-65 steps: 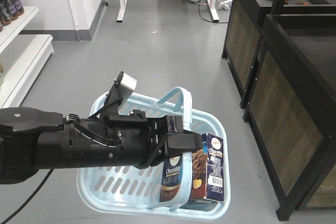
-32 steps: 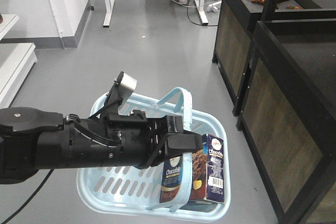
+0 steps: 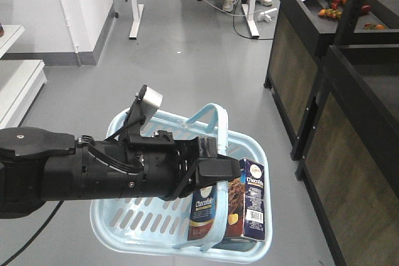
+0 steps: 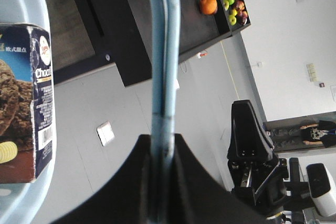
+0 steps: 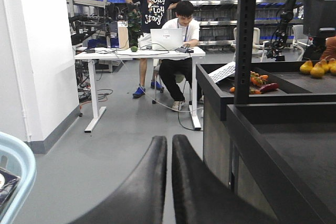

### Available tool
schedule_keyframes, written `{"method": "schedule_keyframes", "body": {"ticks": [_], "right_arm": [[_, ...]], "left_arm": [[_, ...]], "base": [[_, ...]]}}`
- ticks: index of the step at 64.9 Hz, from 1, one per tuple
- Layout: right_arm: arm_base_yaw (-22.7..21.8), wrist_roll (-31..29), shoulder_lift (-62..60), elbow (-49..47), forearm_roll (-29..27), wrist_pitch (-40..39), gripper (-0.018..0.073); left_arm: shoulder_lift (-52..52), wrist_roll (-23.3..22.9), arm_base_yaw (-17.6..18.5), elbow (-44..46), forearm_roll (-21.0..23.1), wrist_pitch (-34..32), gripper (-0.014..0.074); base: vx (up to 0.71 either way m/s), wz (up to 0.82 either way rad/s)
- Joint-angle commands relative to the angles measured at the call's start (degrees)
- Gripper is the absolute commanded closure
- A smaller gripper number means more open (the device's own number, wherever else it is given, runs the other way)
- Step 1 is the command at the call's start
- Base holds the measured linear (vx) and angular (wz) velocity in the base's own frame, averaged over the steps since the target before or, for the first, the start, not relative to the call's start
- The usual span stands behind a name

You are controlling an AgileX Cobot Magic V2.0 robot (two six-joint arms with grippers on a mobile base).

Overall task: Left arm holds basket, right arm returns cookies
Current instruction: 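Drive past the produce stands holding the basket with left gripper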

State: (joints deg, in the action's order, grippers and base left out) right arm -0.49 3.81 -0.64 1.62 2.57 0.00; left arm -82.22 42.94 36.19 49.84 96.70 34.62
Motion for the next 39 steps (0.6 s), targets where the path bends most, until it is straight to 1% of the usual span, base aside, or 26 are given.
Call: {"method": "schedule_keyframes", "body": {"ticks": [1,39], "right_arm": [[-0.1,-0.3,-0.7,1.0,0.4,-4.4,0.0570],[-0.1,-0.3,-0.7,1.0,0.4,-4.4,0.0570]], "left_arm": [[2.6,0.9,0.3,1.6,4.8,2.2,0.0602],[2.6,0.9,0.3,1.6,4.8,2.2,0.0602]], "base": [[0.31,0.06],[0.33,0.05]]}}
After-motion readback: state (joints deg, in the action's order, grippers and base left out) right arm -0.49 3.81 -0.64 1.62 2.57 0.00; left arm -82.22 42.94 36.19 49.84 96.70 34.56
